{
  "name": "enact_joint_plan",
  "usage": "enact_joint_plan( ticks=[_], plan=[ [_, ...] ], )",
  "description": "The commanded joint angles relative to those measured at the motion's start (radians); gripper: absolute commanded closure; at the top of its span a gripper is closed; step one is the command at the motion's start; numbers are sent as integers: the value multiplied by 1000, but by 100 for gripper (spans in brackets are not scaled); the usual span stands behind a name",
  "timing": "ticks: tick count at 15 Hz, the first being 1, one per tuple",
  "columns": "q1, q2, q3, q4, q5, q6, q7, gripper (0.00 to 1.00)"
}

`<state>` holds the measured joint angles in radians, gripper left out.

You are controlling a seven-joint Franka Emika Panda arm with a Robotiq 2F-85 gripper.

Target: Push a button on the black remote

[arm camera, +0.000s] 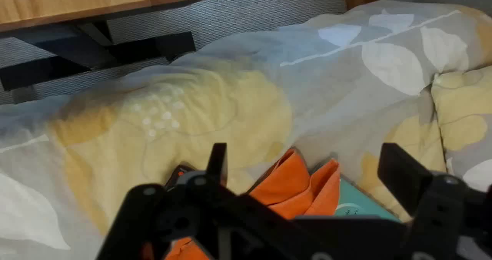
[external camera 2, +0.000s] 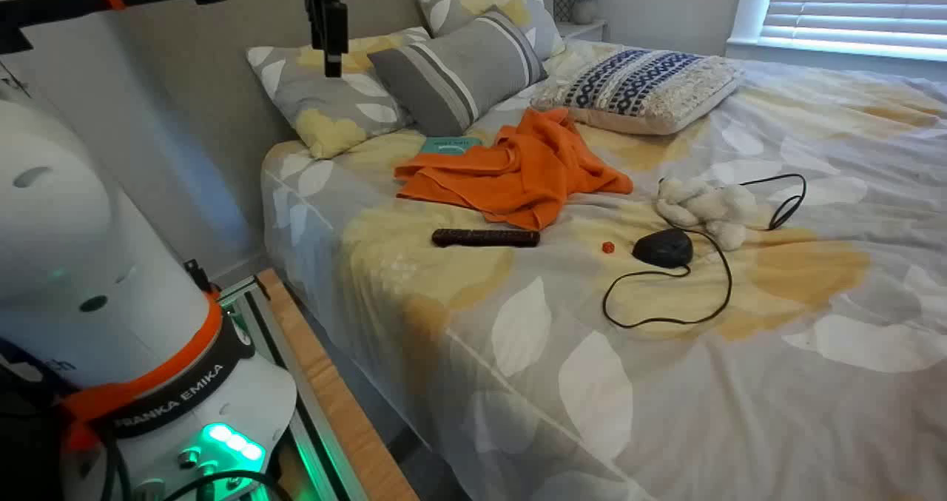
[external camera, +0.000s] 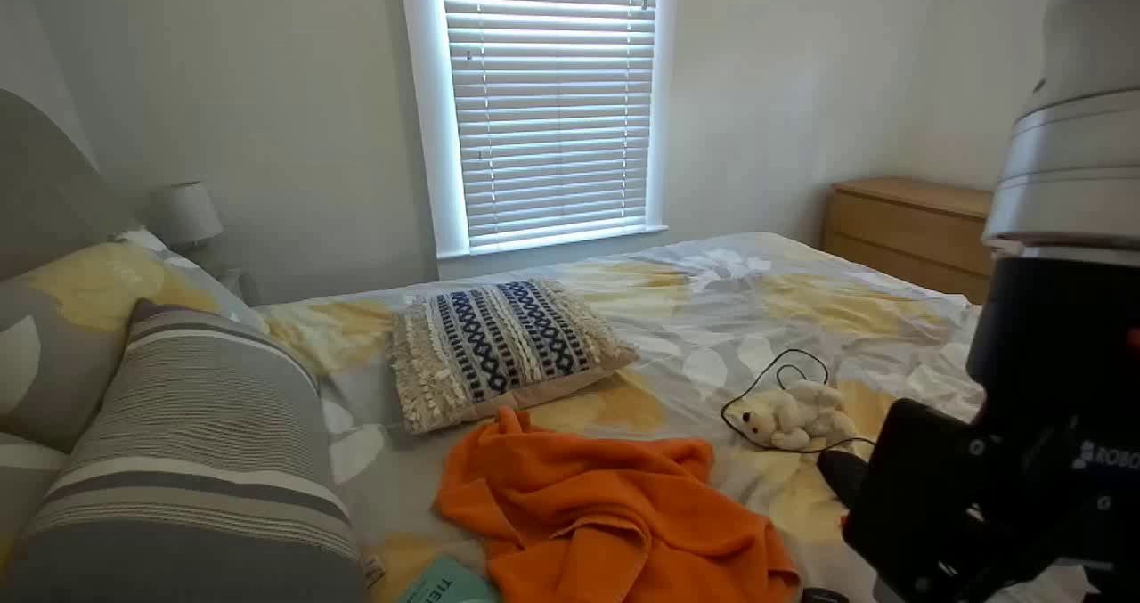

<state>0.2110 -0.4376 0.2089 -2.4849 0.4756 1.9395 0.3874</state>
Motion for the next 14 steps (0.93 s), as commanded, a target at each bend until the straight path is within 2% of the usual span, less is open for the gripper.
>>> enact_joint_plan(
  ticks=[1,12,14],
  plan=[
    [-9,-1,8,2,2,-5,-2,0],
    [-9,-1,8,2,2,-5,-2,0],
    [-30,13,23,-14,-37,58,15,0]
  ],
)
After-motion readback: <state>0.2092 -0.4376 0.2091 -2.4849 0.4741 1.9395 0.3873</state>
